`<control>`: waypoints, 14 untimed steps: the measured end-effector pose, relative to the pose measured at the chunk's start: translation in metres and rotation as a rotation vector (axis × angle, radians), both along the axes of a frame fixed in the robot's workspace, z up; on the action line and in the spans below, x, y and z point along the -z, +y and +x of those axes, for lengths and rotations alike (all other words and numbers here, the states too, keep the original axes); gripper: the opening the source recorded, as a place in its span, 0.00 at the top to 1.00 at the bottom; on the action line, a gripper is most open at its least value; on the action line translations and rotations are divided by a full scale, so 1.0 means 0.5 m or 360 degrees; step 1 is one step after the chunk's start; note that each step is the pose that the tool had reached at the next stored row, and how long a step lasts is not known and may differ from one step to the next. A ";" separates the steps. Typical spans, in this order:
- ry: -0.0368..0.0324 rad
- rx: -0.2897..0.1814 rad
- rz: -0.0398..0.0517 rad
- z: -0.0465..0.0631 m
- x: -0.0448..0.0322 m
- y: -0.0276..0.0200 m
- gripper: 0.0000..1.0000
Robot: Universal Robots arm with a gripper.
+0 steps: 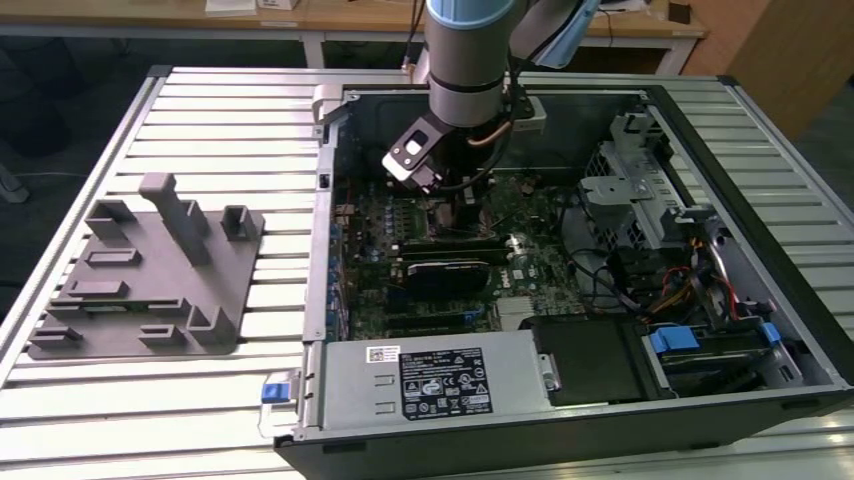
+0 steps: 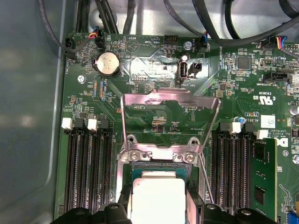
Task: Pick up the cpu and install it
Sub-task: 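Place the cpu into insertion slot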
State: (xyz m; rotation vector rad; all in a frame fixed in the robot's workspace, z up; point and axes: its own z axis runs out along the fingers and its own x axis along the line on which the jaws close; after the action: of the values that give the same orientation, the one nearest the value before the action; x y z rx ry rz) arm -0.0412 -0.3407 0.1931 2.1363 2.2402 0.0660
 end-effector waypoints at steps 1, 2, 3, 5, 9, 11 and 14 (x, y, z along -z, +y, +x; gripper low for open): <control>0.0000 0.0000 0.0000 0.000 0.000 0.0000 0.46; 0.0000 0.0000 0.0000 0.001 0.000 -0.0001 0.46; 0.0000 0.0000 0.0000 0.001 0.000 -0.0001 0.46; 0.0000 0.0001 0.0000 0.002 0.000 0.0000 0.46; 0.0000 0.0001 0.0000 0.002 0.000 0.0000 0.46; 0.0000 0.0004 0.0000 0.003 0.000 0.0000 0.46; 0.0000 0.0007 0.0000 0.004 0.000 0.0000 0.46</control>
State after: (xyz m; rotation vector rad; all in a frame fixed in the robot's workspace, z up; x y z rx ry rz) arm -0.0392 -0.3407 0.1930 2.1409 2.2356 0.0659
